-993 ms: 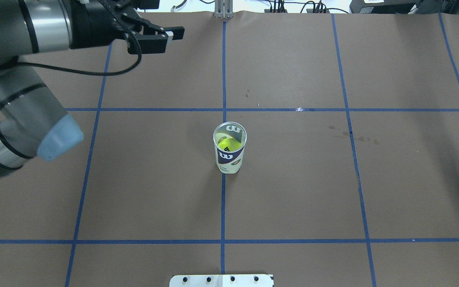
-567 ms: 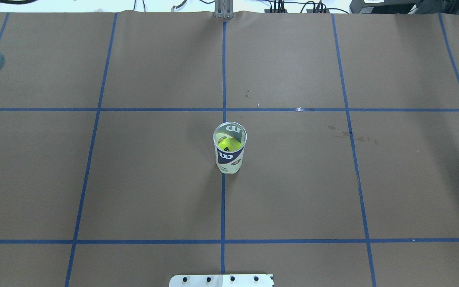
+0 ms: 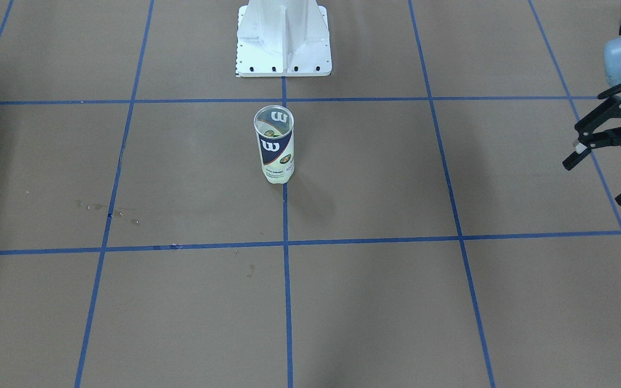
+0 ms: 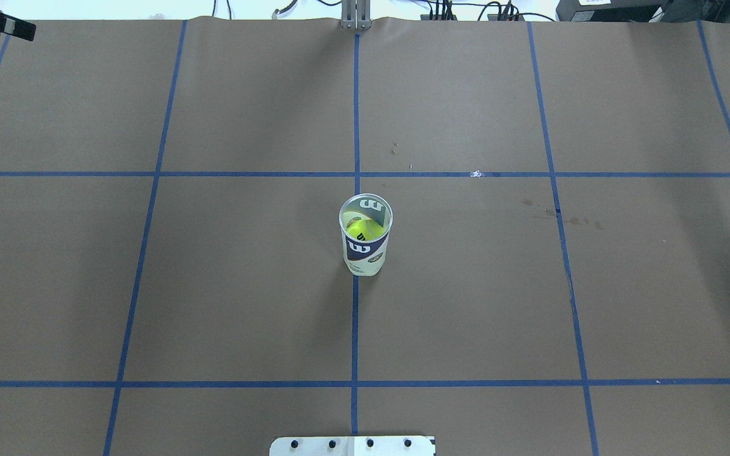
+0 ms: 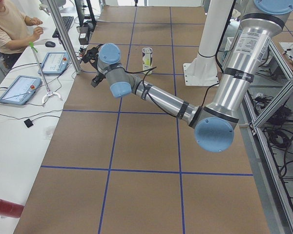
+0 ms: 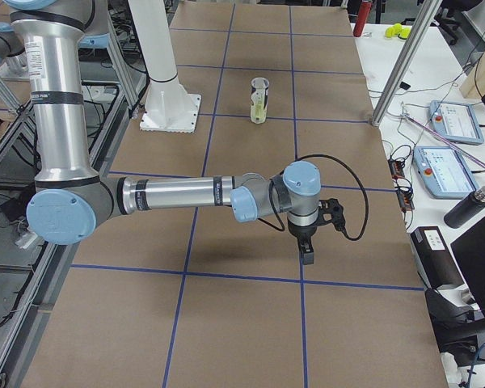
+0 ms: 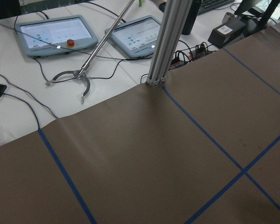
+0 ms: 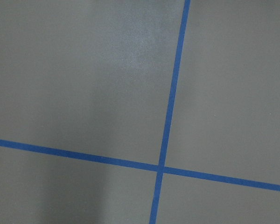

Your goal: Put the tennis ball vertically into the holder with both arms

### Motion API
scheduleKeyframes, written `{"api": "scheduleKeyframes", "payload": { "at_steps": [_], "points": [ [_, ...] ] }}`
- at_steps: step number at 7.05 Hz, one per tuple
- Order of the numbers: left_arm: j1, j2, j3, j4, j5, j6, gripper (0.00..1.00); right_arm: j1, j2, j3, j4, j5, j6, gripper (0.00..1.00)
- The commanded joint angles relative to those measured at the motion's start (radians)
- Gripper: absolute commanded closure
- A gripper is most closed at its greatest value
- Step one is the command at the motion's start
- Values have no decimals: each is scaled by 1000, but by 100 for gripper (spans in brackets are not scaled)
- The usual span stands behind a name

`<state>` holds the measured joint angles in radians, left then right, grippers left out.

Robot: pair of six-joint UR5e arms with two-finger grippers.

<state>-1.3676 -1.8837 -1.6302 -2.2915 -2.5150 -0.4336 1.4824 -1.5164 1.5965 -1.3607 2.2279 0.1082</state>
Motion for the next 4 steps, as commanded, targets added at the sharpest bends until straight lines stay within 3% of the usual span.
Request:
{"api": "scheduleKeyframes", "payload": {
  "at_steps": [1, 4],
  "points": [
    [-121, 8, 194, 15, -149, 163, 0, 4, -7, 0, 0, -1, -1, 0],
    [-137, 18, 285, 27, -44, 171, 0, 10, -16, -7, 0, -1, 1, 0]
  ]
}}
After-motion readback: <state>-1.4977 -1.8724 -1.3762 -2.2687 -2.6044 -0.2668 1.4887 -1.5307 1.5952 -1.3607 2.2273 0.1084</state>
